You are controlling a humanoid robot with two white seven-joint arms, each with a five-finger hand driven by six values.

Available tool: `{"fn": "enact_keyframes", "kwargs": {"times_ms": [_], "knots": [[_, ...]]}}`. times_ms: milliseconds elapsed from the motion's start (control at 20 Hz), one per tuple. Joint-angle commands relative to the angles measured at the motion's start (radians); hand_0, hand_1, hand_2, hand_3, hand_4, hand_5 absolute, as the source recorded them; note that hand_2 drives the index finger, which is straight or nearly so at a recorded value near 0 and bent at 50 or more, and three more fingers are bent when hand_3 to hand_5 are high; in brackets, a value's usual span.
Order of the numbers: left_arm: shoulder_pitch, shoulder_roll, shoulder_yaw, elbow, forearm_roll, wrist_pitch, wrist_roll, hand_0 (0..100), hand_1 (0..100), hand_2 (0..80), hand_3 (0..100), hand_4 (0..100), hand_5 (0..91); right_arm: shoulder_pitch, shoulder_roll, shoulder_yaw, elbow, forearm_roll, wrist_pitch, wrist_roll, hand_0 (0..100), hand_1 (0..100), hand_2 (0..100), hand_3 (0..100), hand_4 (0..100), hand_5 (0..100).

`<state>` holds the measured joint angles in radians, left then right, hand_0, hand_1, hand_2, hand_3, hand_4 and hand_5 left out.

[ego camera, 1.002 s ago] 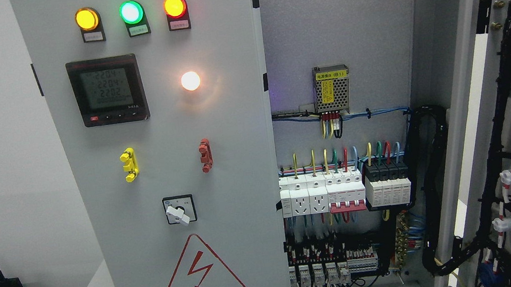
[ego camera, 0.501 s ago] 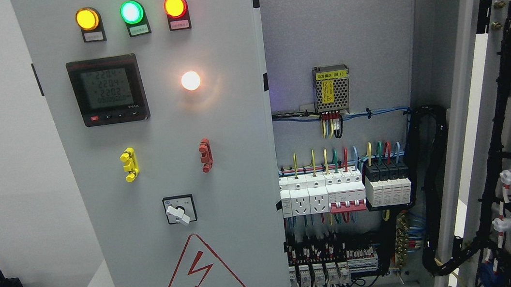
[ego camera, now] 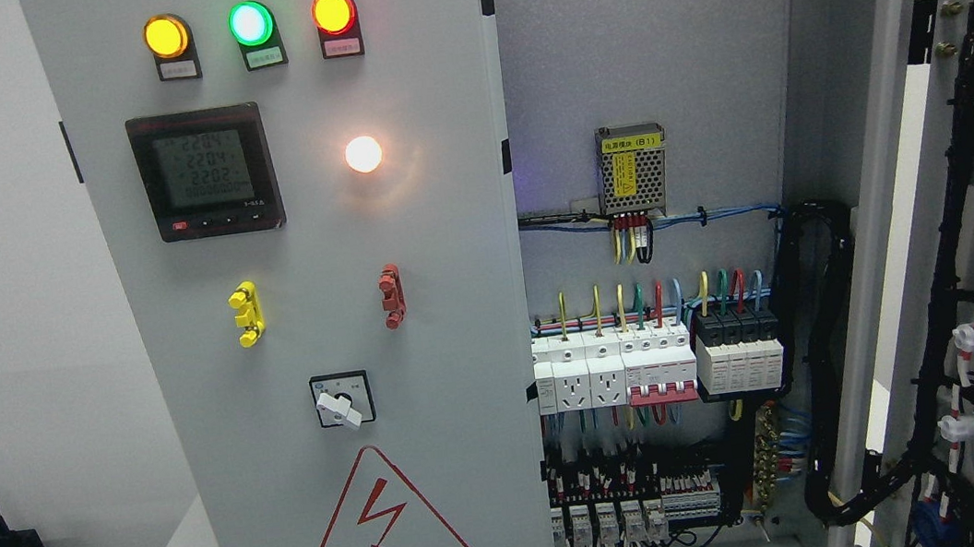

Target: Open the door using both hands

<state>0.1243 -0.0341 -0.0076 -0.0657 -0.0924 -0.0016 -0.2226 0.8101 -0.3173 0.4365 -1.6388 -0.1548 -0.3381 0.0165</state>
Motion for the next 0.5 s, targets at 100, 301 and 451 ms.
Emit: {"fn": "enact_keyframes", "kwargs": {"times_ms": [100, 301, 451], "knots": [[0.000, -0.004, 0.011, -0.003, 0.017, -0.003, 0.020, 0, 0, 0.0, 0, 3, 0.0, -0.026, -0.105, 0.137, -0.223, 0.000, -0.036, 0.000, 0, 0, 0, 0, 0, 0], [0.000, -0.004, 0.011, -0.003, 0.019, -0.015, 0.008, 0, 0, 0.0, 0, 3, 0.0, -0.106, -0.097, 0.146, -0.231, 0.000, -0.047, 0.000, 0, 0, 0, 0, 0, 0], [-0.002, -0.004, 0.012, -0.008, 0.017, -0.020, 0.006, 0, 0, 0.0, 0, 3, 0.0, -0.161, -0.091, 0.146, -0.236, 0.000, -0.048, 0.000, 0, 0, 0, 0, 0, 0]]}}
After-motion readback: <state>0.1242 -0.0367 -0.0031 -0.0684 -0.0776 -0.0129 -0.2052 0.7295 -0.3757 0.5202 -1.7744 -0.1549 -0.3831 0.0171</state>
